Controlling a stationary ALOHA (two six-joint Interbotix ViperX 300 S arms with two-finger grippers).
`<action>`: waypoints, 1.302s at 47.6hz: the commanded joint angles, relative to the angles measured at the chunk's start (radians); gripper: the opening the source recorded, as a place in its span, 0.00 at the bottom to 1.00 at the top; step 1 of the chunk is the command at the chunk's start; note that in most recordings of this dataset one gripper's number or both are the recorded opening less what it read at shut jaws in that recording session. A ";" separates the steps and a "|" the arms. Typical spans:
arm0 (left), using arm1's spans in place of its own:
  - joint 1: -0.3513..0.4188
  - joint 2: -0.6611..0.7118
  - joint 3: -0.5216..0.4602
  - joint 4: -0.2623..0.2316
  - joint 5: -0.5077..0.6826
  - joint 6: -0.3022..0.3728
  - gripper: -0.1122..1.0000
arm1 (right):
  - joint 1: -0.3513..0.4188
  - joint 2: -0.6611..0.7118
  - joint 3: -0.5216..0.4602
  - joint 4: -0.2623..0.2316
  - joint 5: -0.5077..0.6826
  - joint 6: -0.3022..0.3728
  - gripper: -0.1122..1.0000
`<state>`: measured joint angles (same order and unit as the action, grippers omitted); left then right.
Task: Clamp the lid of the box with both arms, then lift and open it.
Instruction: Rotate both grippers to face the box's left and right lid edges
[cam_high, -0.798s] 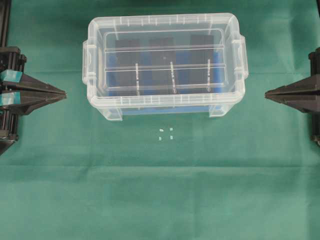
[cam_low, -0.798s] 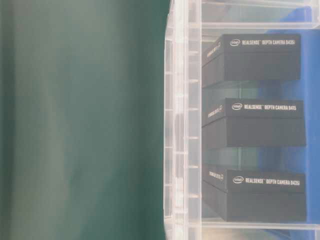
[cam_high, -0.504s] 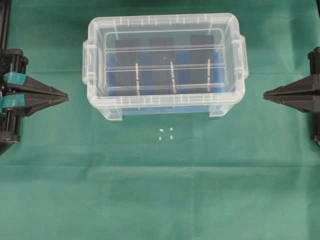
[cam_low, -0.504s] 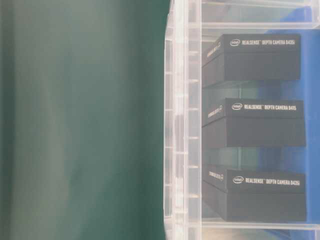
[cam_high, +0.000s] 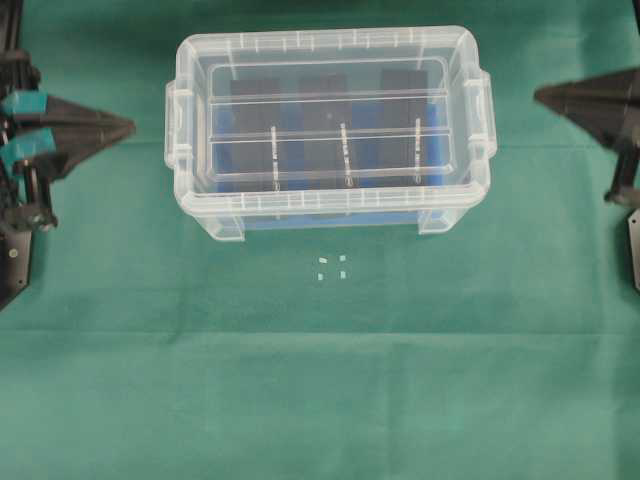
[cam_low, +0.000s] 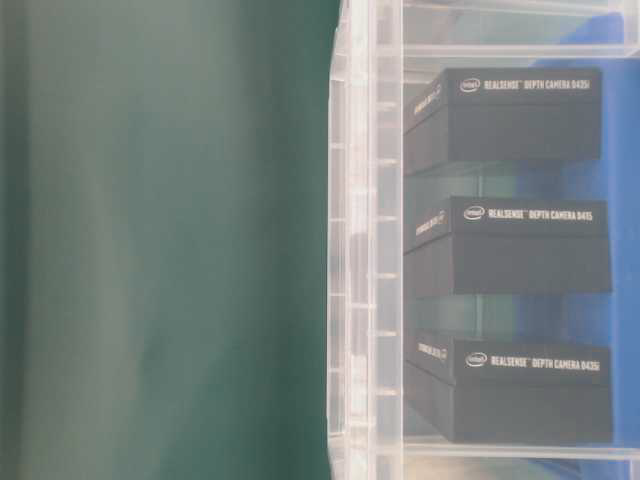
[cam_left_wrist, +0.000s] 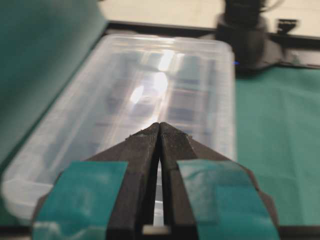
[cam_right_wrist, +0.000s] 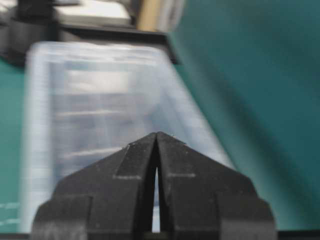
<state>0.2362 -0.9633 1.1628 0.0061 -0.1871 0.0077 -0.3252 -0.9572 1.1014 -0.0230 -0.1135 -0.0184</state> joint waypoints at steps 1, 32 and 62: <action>0.043 0.003 -0.028 0.003 0.003 0.002 0.11 | -0.069 0.015 -0.031 -0.006 0.000 0.003 0.10; 0.098 0.014 -0.095 0.003 0.433 -0.057 0.11 | -0.123 0.126 -0.121 -0.003 0.511 0.032 0.10; 0.107 0.069 -0.184 0.003 0.908 -0.176 0.11 | -0.123 0.359 -0.244 -0.006 0.891 0.041 0.10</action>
<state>0.3405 -0.9158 1.0094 0.0077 0.6995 -0.1672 -0.4464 -0.6059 0.8958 -0.0291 0.7639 0.0215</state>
